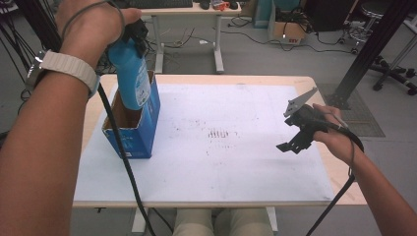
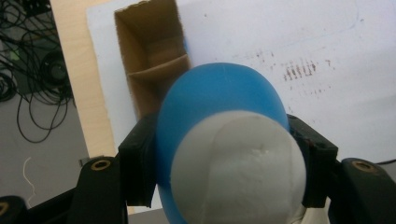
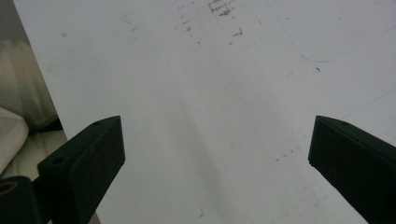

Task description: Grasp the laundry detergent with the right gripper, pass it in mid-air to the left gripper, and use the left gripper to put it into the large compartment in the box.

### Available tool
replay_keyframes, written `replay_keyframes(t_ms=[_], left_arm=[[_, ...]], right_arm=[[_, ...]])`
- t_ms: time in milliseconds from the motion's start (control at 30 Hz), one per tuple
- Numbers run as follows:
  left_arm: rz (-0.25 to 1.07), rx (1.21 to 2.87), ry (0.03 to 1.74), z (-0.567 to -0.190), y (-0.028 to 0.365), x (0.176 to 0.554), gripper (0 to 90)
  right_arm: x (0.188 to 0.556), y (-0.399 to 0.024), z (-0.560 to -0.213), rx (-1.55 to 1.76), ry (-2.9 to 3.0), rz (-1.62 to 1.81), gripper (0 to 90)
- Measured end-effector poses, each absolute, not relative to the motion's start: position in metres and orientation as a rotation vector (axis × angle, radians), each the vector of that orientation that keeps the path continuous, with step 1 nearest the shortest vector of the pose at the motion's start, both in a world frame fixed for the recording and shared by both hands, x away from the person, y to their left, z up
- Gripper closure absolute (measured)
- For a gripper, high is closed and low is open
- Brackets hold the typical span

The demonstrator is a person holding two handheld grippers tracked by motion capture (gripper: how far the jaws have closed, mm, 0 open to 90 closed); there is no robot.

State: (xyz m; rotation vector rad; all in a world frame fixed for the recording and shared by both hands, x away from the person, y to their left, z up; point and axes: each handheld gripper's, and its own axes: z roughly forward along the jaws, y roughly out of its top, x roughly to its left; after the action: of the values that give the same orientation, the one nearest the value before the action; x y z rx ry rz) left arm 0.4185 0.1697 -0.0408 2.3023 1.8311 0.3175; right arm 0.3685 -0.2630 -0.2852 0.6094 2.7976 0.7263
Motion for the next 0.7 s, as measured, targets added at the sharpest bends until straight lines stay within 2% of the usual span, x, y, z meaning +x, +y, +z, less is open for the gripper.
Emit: replay_keyframes(t_ms=[300, 700], left_arm=[[0.342, 2.224, 1.911, -0.045, 0.192, 0.425, 37.5], [0.345, 2.188, 1.966, -0.079, 0.212, 0.437, 37.5]], right_arm=[[0.372, -0.26, -0.285, 0.614, 2.799, 0.728, 3.6], [0.376, -0.257, -0.289, 0.645, 2.798, 0.749, 3.6]])
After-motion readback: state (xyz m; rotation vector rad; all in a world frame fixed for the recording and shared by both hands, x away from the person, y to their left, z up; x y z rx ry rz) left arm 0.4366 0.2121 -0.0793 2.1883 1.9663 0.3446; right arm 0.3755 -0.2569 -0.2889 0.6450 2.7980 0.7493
